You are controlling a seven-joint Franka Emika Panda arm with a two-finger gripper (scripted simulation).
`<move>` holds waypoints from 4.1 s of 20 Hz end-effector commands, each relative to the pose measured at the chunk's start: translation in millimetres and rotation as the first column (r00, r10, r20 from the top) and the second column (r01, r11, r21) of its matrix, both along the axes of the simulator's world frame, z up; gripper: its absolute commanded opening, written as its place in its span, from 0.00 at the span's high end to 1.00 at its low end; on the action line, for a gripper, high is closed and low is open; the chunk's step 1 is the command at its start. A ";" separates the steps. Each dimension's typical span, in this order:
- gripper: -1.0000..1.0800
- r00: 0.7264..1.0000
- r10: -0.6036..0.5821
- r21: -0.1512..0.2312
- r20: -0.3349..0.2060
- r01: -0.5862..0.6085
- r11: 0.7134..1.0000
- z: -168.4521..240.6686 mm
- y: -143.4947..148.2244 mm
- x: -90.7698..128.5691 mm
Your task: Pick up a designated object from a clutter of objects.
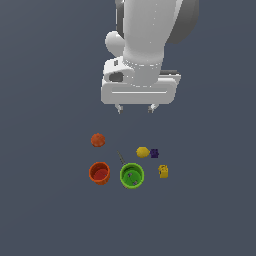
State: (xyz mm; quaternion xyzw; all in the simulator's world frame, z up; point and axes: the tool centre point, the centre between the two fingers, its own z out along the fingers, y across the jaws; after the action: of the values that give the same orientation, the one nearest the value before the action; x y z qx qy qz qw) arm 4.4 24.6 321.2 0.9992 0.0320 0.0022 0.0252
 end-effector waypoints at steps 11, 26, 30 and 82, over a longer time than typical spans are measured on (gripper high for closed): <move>0.04 0.999 -0.034 0.028 0.036 0.033 0.999 17.4 -12.9 5.4; 0.04 0.999 -0.033 0.043 0.024 0.032 0.999 -37.4 -47.7 5.2; 0.04 0.999 -0.036 0.051 0.019 0.035 0.998 -72.3 -71.5 0.4; 1.00 0.998 -0.068 0.050 -0.006 0.068 0.996 -274.4 -181.0 -74.6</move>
State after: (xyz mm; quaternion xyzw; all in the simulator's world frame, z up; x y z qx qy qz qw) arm -70.3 -157.0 47.9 1.0000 -0.0028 0.0004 0.0002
